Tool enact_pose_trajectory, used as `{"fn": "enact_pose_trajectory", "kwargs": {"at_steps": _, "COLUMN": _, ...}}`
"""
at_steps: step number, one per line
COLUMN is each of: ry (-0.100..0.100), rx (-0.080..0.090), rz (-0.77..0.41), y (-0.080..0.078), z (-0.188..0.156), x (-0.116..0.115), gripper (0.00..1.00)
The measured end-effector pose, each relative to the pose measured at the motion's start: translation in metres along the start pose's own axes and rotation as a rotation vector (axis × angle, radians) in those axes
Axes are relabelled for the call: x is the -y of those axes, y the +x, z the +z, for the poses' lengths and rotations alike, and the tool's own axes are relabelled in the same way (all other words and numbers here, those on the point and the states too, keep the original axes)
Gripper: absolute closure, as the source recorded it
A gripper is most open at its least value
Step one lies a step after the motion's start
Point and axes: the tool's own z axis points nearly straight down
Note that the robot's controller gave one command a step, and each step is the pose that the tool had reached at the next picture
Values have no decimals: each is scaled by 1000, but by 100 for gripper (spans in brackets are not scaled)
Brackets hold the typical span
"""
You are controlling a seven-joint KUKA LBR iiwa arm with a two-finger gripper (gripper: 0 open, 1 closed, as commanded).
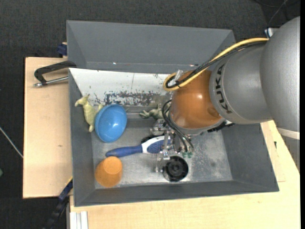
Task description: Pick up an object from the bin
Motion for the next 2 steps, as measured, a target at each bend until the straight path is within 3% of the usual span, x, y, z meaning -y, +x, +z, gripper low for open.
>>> {"fn": "enact_pose_trajectory", "kwargs": {"at_steps": 1, "ry": -1, "rx": 5, "rz": -2, "y": -2, "z": -4, "x": -2, "gripper": 100}}
{"fn": "enact_pose_trajectory", "kwargs": {"at_steps": 2, "ry": 2, "rx": -1, "rz": -20, "y": -13, "z": -147, "x": -4, "gripper": 100}}
